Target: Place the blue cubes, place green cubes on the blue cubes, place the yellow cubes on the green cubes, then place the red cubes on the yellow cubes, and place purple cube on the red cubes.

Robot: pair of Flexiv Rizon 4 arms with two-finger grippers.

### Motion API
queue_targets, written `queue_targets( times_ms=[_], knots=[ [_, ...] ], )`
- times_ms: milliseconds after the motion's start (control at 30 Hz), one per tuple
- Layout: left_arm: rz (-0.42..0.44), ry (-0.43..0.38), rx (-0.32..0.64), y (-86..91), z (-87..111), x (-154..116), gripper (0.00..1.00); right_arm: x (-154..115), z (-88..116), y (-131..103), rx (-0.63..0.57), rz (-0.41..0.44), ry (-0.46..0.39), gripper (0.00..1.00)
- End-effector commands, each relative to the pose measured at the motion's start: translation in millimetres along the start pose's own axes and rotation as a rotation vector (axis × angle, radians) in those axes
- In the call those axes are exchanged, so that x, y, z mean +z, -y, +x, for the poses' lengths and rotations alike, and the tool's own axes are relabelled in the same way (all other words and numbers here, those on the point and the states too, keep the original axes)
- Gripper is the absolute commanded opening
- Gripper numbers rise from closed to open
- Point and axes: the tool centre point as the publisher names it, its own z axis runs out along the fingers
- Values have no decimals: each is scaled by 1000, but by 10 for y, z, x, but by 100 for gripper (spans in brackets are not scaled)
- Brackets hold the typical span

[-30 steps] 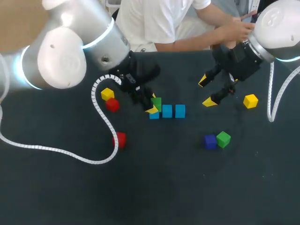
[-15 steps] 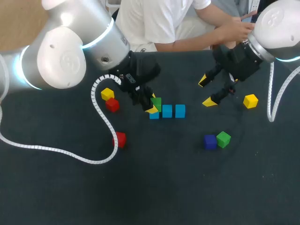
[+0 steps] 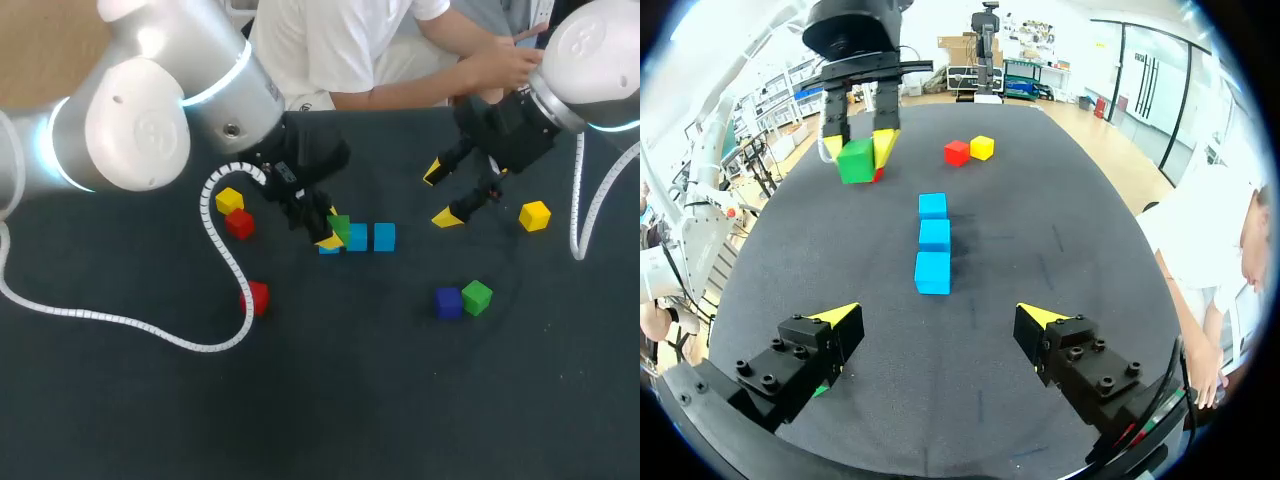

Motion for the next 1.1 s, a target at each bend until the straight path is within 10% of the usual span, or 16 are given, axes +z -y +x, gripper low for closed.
queue_targets(
  times_ms=[33, 1100],
  knots=[
    [9, -84, -29, 1, -180, 24, 0, -3, 2, -8, -1, 2, 1, 100],
    [-83, 25, -183, 45, -45, 280, 0, -3, 2, -8, -1, 2, 1, 100]
  ],
)
